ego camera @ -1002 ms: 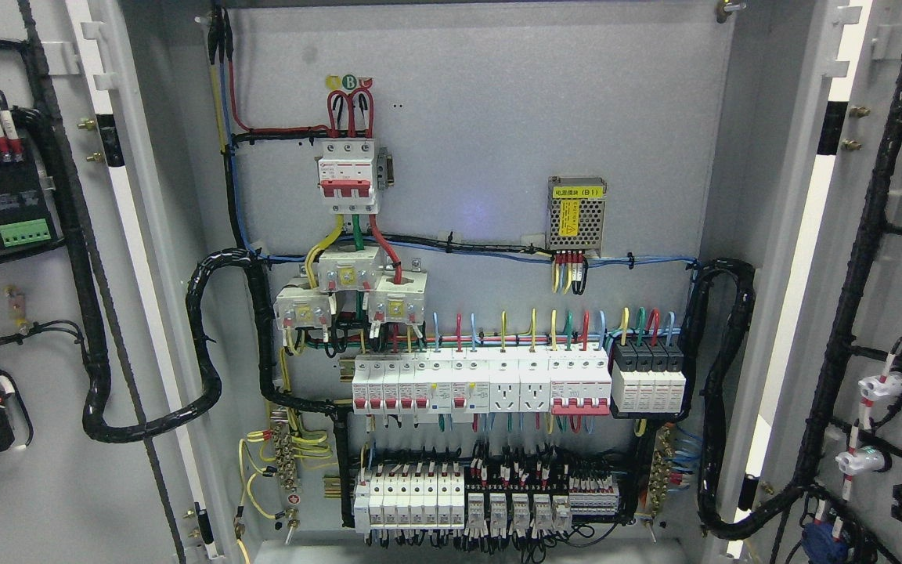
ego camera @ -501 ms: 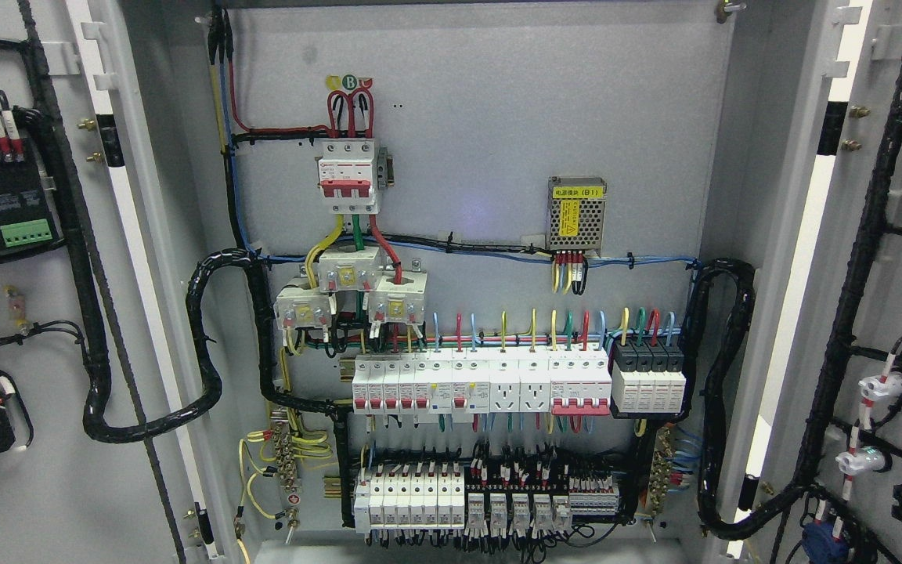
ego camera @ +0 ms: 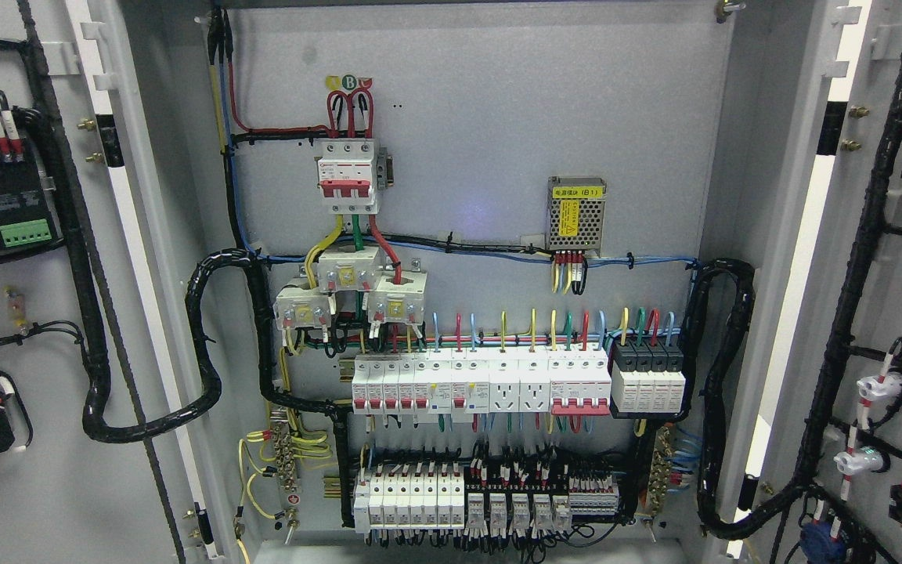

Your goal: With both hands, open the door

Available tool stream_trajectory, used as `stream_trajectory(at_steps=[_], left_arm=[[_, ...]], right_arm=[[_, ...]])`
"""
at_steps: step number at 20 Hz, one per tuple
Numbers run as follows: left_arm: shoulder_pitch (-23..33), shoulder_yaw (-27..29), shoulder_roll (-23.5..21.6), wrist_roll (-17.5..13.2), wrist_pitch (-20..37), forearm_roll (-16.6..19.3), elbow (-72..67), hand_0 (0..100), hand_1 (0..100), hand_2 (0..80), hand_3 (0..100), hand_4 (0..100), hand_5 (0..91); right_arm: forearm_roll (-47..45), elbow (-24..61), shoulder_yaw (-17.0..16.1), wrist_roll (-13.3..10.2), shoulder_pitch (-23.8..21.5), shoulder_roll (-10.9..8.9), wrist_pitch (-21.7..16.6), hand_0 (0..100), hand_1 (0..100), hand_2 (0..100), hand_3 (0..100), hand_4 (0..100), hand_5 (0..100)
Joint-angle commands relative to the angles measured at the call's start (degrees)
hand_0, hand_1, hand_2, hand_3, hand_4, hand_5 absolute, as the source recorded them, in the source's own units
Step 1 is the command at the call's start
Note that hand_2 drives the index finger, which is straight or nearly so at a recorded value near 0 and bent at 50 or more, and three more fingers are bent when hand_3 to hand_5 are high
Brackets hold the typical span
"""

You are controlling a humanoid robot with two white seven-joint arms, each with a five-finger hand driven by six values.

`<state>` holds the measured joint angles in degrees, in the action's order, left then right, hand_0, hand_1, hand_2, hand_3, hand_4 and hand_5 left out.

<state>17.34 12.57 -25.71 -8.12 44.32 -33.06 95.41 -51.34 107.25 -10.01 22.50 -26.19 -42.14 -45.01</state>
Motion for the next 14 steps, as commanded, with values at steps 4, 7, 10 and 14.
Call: stream_trajectory(at_steps=[4,7,10,14], left_arm=[[2.9,-12.5,2.2,0.0,11.9,7.3,6.0,0,0,0.0,0,3,0.0],[3.6,-14.1,3.6,0.0,11.9,9.8,6.0,0,0,0.0,0,3,0.0],[4.1,-16.1,4.6,0.0,11.9,13.4,5.7,0,0,0.0,0,3,0.0],[6.4,-17.8,6.3,0.0,11.9,16.4,5.2,0,0,0.0,0,3,0.0]], right_arm=[[0.1,1.4,0.4,0.2,0.4,-1.10,-18.5,0,0,0,0,0,0],[0.3,1.7,2.3,0.4,0.7,-1.10,-18.5,0,0,0,0,0,0],[2.8,1.7,5.9,0.5,1.0,-0.93,-18.5,0,0,0,0,0,0],[8.5,1.1,13.6,0.3,1.1,0.82,-18.1,0,0,0,0,0,0]])
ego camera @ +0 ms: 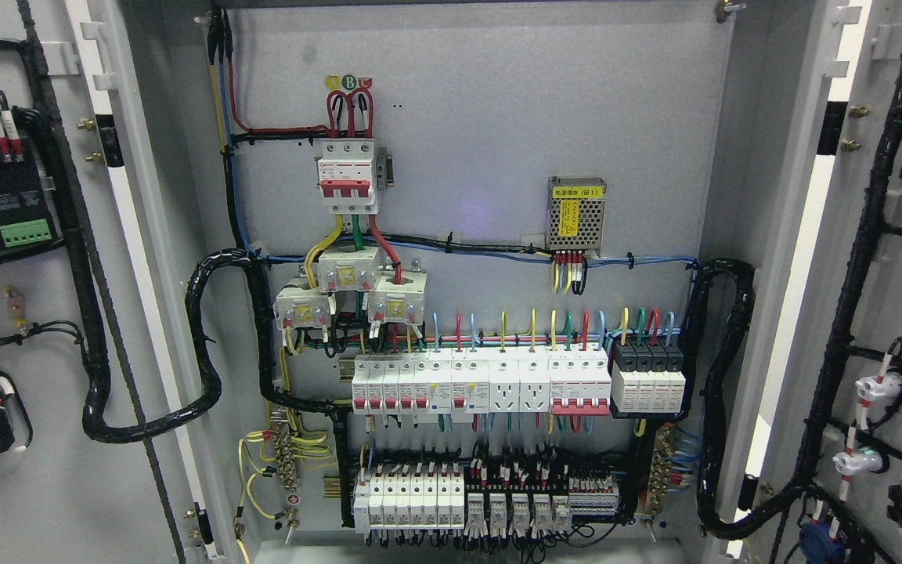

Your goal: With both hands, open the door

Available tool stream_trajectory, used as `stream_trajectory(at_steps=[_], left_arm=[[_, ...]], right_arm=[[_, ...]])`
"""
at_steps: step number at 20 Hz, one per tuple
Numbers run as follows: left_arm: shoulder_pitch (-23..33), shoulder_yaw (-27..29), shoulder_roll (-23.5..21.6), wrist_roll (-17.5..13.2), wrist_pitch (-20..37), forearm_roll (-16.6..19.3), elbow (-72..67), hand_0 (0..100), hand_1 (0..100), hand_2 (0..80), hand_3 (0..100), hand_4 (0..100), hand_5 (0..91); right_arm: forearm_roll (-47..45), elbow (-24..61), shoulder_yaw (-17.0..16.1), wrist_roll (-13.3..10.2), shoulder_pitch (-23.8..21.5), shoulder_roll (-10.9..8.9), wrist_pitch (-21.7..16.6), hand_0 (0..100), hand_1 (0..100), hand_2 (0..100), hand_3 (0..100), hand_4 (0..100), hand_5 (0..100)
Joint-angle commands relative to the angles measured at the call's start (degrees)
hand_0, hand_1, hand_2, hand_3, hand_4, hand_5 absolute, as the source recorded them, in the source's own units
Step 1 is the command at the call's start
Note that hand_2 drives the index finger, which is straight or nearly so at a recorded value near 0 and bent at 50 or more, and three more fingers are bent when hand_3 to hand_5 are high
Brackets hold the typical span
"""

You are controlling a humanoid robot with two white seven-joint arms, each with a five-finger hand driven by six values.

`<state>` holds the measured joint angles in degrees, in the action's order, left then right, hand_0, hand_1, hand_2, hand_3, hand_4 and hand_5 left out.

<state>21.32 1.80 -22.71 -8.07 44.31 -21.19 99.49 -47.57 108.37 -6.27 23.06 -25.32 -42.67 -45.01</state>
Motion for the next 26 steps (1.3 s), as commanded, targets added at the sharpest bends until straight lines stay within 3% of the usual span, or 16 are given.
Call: stream_trajectory(at_steps=[1,4,8,14,17,20,26], left_arm=[[2.9,-7.5,3.9,0.0,11.9,5.2,1.1,0,0,0.0,0,3,0.0],[5.3,-8.1,5.1,0.0,11.9,7.1,-1.3,0,0,0.0,0,3,0.0],[7.7,-8.2,7.7,-0.3,11.8,10.5,-5.6,0,0,0.0,0,3,0.0],[8.2,-8.0,12.7,-0.3,11.0,17.3,-17.6,0,0,0.0,0,3,0.0],[8.3,-8.1,13.4,-0.3,11.0,18.2,-25.4,0,0,0.0,0,3,0.0],[8.3,-7.4,14.4,-0.3,11.0,21.4,-33.5,0,0,0.0,0,3,0.0],[7.2,-7.3,14.8,-0.4,10.6,21.7,-50.2,0,0,0.0,0,3,0.0]], right_arm=[[5.0,-0.8,11.8,-0.4,0.3,2.67,-17.8,0,0,0,0,0,0],[8.4,-4.6,16.2,-0.5,0.0,6.27,-17.7,0,0,0,0,0,0],[11.0,-11.1,19.7,-0.5,-1.9,11.81,-16.0,0,0,0,0,0,0],[11.1,-16.8,23.6,-0.5,-7.5,13.32,-16.3,0,0,0,0,0,0],[11.1,-19.5,23.8,-0.4,-10.8,14.37,-16.5,0,0,0,0,0,0],[11.1,-22.0,24.9,-0.4,-15.1,16.48,-16.8,0,0,0,0,0,0],[11.0,-34.0,29.5,-0.3,-18.5,19.47,-17.9,0,0,0,0,0,0]])
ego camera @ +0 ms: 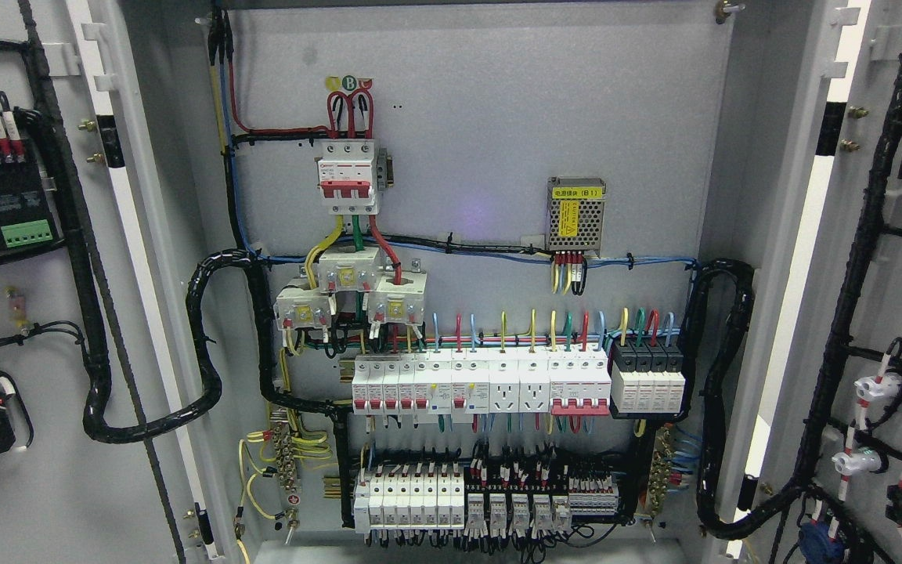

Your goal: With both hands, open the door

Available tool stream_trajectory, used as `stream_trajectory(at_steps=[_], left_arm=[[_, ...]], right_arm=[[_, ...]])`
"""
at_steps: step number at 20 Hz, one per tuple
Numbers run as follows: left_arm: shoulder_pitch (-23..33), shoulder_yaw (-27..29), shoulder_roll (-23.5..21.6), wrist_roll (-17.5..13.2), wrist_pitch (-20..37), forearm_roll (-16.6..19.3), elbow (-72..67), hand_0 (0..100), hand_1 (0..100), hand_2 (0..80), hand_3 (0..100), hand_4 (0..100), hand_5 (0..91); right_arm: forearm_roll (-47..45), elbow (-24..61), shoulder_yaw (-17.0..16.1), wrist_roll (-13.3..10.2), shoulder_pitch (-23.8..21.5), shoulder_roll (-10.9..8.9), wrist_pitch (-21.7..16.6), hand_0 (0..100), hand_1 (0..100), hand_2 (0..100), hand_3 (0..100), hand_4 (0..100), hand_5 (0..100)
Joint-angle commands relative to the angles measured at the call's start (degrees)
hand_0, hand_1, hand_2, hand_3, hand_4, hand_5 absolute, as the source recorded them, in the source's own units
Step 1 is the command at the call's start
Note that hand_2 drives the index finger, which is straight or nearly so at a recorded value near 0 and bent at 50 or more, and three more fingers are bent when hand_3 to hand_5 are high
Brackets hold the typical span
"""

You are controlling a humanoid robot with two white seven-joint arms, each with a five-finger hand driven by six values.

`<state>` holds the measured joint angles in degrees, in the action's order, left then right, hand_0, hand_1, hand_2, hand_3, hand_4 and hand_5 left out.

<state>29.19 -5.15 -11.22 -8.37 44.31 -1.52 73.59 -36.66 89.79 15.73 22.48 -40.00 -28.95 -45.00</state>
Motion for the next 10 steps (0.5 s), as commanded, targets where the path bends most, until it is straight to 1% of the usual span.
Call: stream_trajectory(at_steps=[1,2,4,6,8,10], left_arm=[[-1.6,-0.4,3.3,-0.1,10.1,2.0,-27.2,0,0,0.0,0,3,0.0],[-2.3,-0.4,3.3,-0.1,9.1,2.0,-29.9,0,0,0.0,0,3,0.0],[-4.1,-0.6,3.3,-0.1,5.2,2.0,-35.1,0,0,0.0,0,3,0.0],[-6.8,-1.1,3.4,-0.1,-1.9,2.1,-40.5,0,0,0.0,0,3,0.0],[-10.6,-0.7,4.2,-0.1,-9.2,4.0,-46.2,0,0,0.0,0,3,0.0],[-14.1,-0.1,5.1,-0.1,-14.8,5.6,-51.1,0,0,0.0,0,3,0.0]], right_arm=[[-0.1,-18.4,7.6,0.2,-3.9,6.27,-18.1,0,0,0,0,0,0],[-0.2,-21.1,7.6,0.2,-3.9,6.88,-18.1,0,0,0,0,0,0],[-0.1,-26.1,7.7,0.2,-3.9,7.59,-18.1,0,0,0,0,0,0],[0.0,-31.0,7.7,0.2,-3.6,8.56,-18.0,0,0,0,0,0,0],[0.2,-35.5,7.7,0.2,-3.2,9.52,-17.8,0,0,0,0,0,0],[0.3,-40.8,7.7,0.2,-2.2,11.19,-17.5,0,0,0,0,0,0]])
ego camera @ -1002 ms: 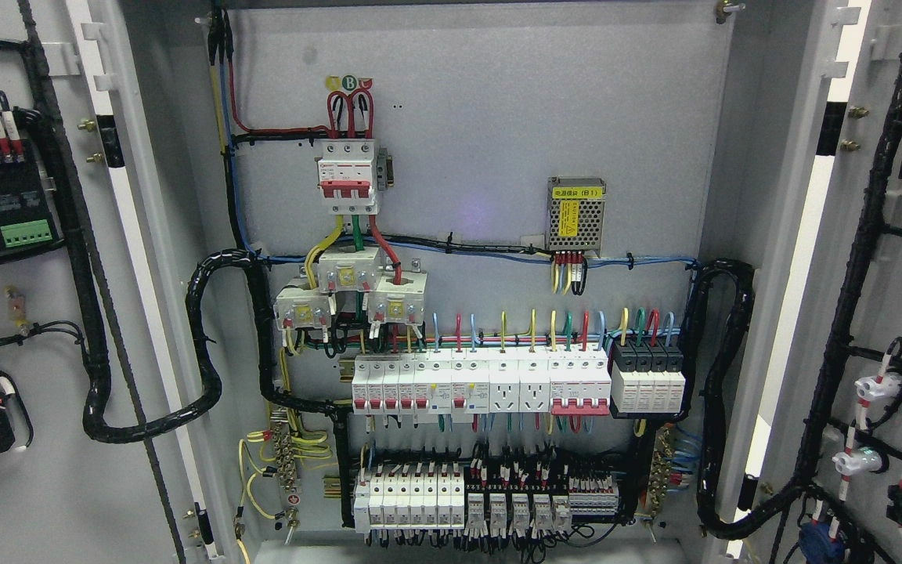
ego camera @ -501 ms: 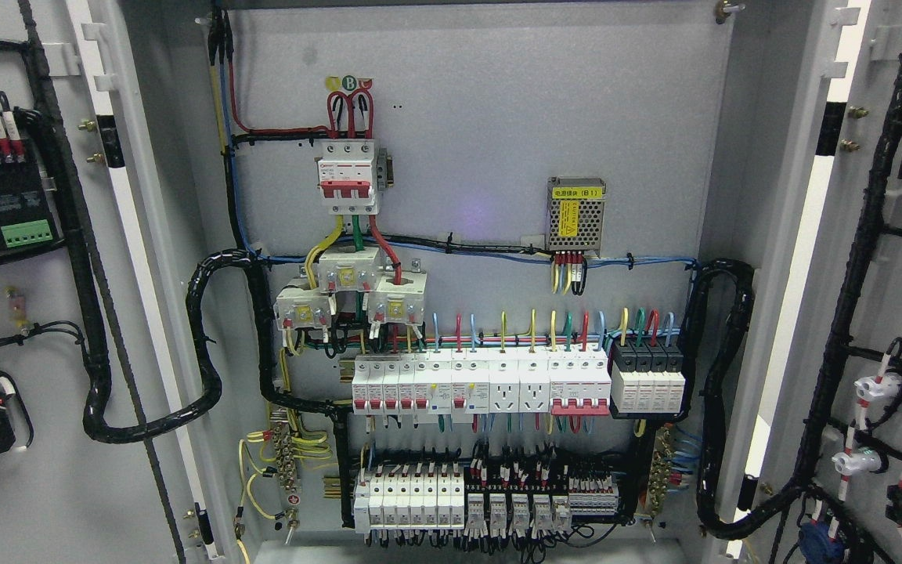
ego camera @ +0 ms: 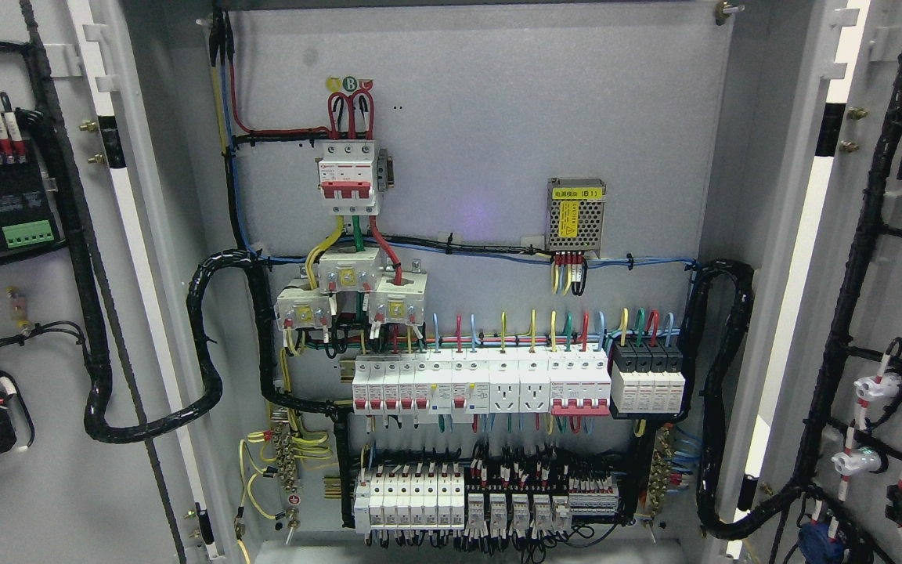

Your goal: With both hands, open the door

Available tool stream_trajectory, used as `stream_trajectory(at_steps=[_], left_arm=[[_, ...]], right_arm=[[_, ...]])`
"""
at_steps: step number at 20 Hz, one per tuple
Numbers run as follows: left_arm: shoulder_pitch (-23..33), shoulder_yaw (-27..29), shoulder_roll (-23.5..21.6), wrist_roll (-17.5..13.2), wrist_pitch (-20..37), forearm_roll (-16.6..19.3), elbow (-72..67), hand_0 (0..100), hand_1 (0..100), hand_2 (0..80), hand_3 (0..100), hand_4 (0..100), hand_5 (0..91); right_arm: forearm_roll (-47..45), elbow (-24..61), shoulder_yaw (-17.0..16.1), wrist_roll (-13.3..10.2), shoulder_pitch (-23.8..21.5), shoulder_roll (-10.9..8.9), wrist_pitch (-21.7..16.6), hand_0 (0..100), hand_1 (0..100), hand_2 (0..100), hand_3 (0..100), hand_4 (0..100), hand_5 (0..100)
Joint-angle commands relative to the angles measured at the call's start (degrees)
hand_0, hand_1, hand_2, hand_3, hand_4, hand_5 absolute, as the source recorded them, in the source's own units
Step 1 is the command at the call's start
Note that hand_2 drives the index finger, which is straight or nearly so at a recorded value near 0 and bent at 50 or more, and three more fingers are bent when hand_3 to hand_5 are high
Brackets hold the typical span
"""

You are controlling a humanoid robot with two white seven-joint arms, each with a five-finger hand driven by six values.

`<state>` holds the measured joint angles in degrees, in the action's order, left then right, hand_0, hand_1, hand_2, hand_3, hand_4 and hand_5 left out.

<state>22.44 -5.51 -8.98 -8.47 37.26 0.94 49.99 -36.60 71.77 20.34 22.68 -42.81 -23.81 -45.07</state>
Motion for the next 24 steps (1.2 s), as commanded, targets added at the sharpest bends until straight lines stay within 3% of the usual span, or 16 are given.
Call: stream_trajectory(at_steps=[1,5,8,11,13,18,20,22,24], left_arm=[[-8.7,0.2,3.4,-0.1,-10.3,3.4,-30.1,0,0,0.0,0,3,0.0],[-14.4,0.2,5.9,-0.1,-19.0,5.6,-40.7,0,0,0.0,0,3,0.0],[-16.2,0.6,7.4,0.0,-24.7,5.7,-44.1,0,0,0.0,0,3,0.0],[-17.7,1.8,8.4,0.1,-30.5,5.7,-46.5,0,0,0.0,0,3,0.0],[-18.4,2.4,9.1,0.2,-34.0,5.6,-47.4,0,0,0.0,0,3,0.0],[-18.5,3.1,10.2,0.3,-40.5,5.2,-47.4,0,0,0.0,0,3,0.0],[-18.5,3.9,10.5,0.3,-41.9,5.3,-47.4,0,0,0.0,0,3,0.0],[-18.5,4.2,10.6,0.4,-43.8,5.5,-47.4,0,0,0.0,0,3,0.0],[-18.5,4.2,10.6,0.4,-45.5,5.6,-47.2,0,0,0.0,0,3,0.0]], right_arm=[[0.2,-25.9,3.1,0.0,1.8,6.84,-17.3,0,0,0,0,0,0],[0.2,-41.1,3.1,0.0,8.2,11.41,-16.5,0,0,0,0,0,0],[0.1,-50.5,2.3,0.0,12.7,14.57,-13.0,0,0,0,0,0,0],[0.0,-58.0,0.9,0.0,17.7,17.83,-4.2,0,0,0,0,0,0],[0.2,-60.6,-2.0,0.0,20.0,19.67,1.6,0,0,0,0,0,0],[0.2,-63.2,-3.5,-0.8,24.2,21.61,18.6,0,0,0,0,0,0],[0.2,-63.4,-3.5,-3.5,25.3,22.23,23.5,0,0,0,0,0,0],[0.9,-64.1,-2.9,-7.9,26.0,22.41,26.4,0,0,0,0,0,0],[6.4,-64.5,-2.8,-11.5,27.5,23.19,30.7,0,0,0,0,0,0]])
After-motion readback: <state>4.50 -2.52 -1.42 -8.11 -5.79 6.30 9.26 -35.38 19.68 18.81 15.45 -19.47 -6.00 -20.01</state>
